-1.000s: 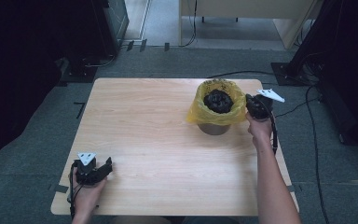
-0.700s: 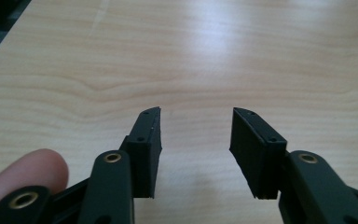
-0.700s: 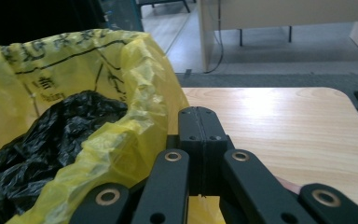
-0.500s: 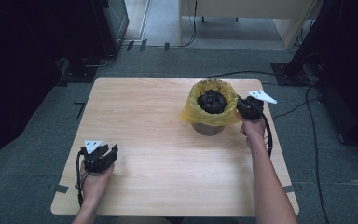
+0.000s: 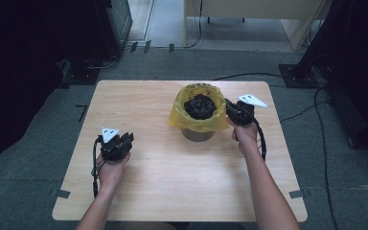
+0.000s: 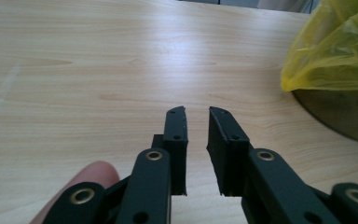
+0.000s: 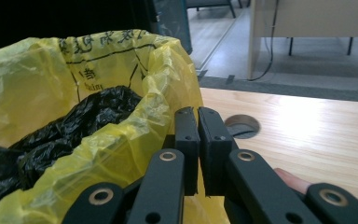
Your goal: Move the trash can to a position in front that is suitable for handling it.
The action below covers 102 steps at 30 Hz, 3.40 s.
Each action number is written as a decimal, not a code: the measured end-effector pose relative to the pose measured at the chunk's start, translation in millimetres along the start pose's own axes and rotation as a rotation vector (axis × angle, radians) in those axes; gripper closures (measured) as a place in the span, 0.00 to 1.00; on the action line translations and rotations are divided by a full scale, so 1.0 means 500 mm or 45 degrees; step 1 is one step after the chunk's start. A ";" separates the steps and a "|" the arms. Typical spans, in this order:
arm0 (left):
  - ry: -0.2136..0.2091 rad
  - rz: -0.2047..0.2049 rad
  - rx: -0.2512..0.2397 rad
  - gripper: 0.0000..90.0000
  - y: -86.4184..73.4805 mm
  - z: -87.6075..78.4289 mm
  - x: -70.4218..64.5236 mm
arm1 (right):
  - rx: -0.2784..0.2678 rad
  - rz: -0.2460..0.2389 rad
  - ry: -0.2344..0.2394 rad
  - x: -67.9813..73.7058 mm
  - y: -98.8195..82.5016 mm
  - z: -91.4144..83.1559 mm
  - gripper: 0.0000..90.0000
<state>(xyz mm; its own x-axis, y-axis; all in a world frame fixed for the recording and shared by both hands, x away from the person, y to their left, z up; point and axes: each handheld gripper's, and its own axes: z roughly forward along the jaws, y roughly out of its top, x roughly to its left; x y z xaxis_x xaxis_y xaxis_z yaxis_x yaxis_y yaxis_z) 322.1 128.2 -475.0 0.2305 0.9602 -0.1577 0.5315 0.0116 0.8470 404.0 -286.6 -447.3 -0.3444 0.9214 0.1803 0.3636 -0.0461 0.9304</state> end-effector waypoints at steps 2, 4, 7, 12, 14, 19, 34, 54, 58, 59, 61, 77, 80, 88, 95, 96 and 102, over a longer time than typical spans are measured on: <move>-0.008 0.001 -0.004 0.91 0.006 0.012 -0.007 | 0.002 -0.020 0.007 0.012 -0.001 0.004 0.98; -0.016 0.006 -0.002 0.93 0.014 0.025 -0.013 | 0.004 -0.014 0.015 0.022 -0.003 0.010 0.98; -0.015 0.027 -0.017 0.96 0.029 0.046 -0.021 | 0.009 0.003 0.035 0.034 -0.008 0.019 0.98; -0.066 0.000 -0.037 0.99 0.053 0.084 -0.032 | 0.043 0.000 0.064 0.061 -0.026 0.039 0.98; -0.081 0.001 -0.042 0.99 0.059 0.100 -0.044 | 0.051 -0.021 0.077 0.074 -0.031 0.047 0.98; -0.090 -0.010 -0.056 0.99 0.073 0.132 -0.066 | 0.042 -0.041 0.094 0.107 -0.036 0.061 0.97; -0.134 -0.027 -0.086 1.00 0.065 0.126 -0.075 | 0.074 0.001 0.157 0.146 -0.060 0.051 1.00; -0.158 0.014 -0.077 1.00 0.009 0.045 -0.108 | 0.082 -0.039 0.150 0.174 -0.102 -0.052 1.00; -0.152 0.030 -0.067 1.00 -0.001 0.025 -0.117 | 0.080 -0.033 0.147 0.180 -0.111 -0.074 1.00; -0.151 0.036 -0.068 1.00 -0.004 0.021 -0.118 | 0.079 -0.033 0.145 0.182 -0.114 -0.079 1.00; -0.156 0.036 -0.073 1.00 -0.011 0.011 -0.120 | 0.078 -0.038 0.147 0.186 -0.118 -0.090 1.00; -0.161 0.074 -0.083 1.00 -0.070 -0.073 -0.136 | 0.106 -0.079 0.147 0.223 -0.150 -0.171 1.00; -0.168 0.063 -0.077 1.00 -0.077 -0.087 -0.137 | 0.115 -0.086 0.148 0.230 -0.154 -0.183 1.00; -0.198 0.001 -0.133 0.87 -0.090 -0.119 -0.119 | 0.084 -0.070 0.191 0.218 -0.142 -0.219 0.88; -0.127 0.022 -0.116 0.49 -0.103 -0.137 -0.077 | 0.045 0.007 0.085 0.178 -0.155 -0.270 0.59; -0.126 0.015 -0.107 0.48 -0.109 -0.136 -0.073 | 0.046 0.025 0.066 0.171 -0.160 -0.275 0.54; -0.121 -0.033 -0.037 0.44 -0.136 -0.123 -0.049 | 0.086 0.040 -0.065 0.137 -0.200 -0.292 0.38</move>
<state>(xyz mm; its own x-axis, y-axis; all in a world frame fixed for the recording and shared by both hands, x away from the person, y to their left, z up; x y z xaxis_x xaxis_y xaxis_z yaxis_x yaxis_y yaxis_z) 230.1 121.0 -497.5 0.2940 0.9288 -0.2258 0.5149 0.0451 0.8561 217.7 -275.2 -481.6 -0.2879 0.9384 0.1912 0.4315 -0.0511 0.9007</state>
